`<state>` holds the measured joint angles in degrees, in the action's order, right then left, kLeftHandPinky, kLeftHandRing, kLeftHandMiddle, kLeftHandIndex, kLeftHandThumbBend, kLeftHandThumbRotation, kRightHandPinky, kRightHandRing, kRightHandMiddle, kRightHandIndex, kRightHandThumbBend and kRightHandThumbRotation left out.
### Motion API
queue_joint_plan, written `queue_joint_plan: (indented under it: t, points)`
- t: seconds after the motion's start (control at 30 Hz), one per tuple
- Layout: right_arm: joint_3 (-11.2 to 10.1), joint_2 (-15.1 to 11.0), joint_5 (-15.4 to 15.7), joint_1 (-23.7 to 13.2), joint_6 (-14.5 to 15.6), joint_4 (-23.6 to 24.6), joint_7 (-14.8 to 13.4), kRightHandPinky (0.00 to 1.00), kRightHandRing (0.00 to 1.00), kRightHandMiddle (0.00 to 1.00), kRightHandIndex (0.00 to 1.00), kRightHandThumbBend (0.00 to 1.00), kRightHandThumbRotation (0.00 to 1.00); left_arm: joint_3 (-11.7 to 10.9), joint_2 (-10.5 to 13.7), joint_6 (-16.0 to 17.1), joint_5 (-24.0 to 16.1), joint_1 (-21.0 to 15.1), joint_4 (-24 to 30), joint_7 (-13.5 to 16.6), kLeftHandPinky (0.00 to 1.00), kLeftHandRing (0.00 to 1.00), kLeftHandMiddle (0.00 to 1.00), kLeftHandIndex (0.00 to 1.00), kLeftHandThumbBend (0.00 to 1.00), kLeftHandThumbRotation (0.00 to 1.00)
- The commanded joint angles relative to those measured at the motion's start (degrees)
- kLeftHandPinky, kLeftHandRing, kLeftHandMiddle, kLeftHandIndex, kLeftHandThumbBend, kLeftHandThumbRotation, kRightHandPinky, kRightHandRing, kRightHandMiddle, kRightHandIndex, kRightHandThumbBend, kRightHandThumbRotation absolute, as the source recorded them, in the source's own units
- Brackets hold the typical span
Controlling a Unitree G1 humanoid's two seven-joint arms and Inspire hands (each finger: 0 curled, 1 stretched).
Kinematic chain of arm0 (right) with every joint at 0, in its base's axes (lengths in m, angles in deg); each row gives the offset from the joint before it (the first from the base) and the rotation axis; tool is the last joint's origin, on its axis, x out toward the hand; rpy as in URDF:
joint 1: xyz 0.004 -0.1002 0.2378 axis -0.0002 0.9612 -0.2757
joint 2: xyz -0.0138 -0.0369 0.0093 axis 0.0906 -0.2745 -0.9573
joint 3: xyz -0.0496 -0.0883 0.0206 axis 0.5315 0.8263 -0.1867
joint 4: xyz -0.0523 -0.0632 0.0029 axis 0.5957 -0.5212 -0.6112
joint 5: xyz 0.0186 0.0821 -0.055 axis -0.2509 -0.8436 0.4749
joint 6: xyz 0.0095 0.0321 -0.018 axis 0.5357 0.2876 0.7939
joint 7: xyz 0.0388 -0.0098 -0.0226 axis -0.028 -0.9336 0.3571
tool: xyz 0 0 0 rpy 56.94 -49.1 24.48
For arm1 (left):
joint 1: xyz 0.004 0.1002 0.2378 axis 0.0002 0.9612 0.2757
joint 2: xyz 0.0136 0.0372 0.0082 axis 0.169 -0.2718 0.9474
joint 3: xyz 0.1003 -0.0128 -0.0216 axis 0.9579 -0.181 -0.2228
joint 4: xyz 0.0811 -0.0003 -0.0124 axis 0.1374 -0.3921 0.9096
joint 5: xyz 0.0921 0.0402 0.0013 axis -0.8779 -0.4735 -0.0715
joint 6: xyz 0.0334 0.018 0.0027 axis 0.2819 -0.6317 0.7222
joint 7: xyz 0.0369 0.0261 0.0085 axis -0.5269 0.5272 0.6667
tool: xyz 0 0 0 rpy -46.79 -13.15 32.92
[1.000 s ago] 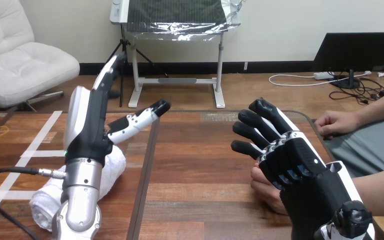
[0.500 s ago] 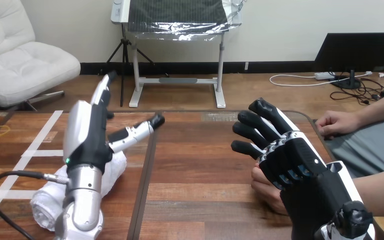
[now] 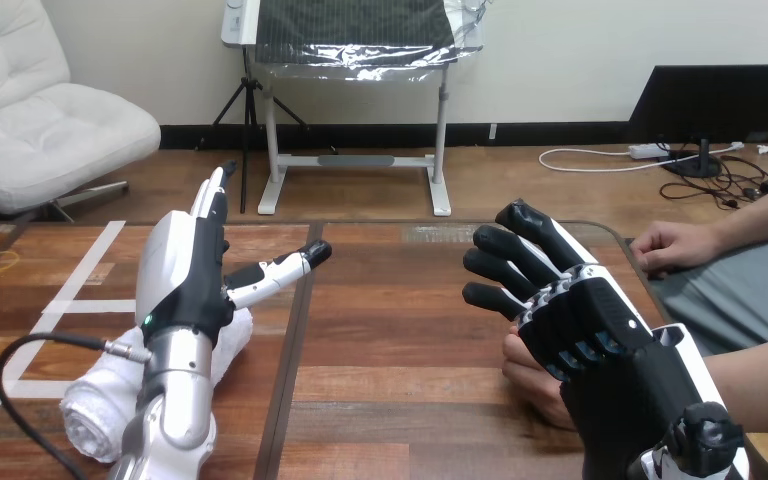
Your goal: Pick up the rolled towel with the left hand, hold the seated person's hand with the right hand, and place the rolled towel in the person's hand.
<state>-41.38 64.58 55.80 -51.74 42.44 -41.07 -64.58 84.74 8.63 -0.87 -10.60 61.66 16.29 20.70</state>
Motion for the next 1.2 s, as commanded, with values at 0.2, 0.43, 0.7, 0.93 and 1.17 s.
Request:
queue_joint_plan:
  t: [0.2, 0.43, 0.7, 0.93, 1.17]
  points:
    - [-0.8, 0.9, 0.0, -2.3, -1.8, -0.5, -0.5, 0.8, 0.86, 0.86, 0.89, 0.95, 1.0, 1.8, 2.7, -1.4, -1.5, -7.3, -4.3, 3.1, 0.87, 0.95, 0.96, 0.96, 0.88, 0.54]
    - [-0.7, 0.9, -0.2, -2.3, -1.9, -0.6, -0.5, 0.79, 0.85, 0.86, 0.88, 0.96, 1.0, 2.9, 3.6, -1.5, -1.9, -8.4, -6.9, 5.1, 0.97, 0.95, 0.96, 0.95, 0.89, 0.55]
    - [-0.5, 0.6, -0.9, -2.0, -1.6, -0.4, -0.2, 0.79, 0.85, 0.86, 0.88, 0.97, 1.0, 3.6, 4.2, -1.8, -2.7, -9.3, -9.3, 7.3, 1.0, 0.95, 0.95, 0.95, 0.9, 0.55]
    - [-0.6, 0.6, -0.7, -2.2, -1.8, -0.6, -0.1, 0.79, 0.85, 0.86, 0.88, 0.96, 1.0, 4.3, 4.8, -2.2, -3.3, -9.7, -10.5, 9.0, 1.0, 0.95, 0.95, 0.95, 0.91, 0.54]
    - [-0.4, 0.7, -0.7, -2.1, -1.9, -0.5, -0.1, 0.8, 0.85, 0.86, 0.88, 0.96, 1.0, 5.2, 5.5, -3.1, -3.9, -9.9, -10.9, 11.0, 1.0, 0.95, 0.95, 0.94, 0.91, 0.53]
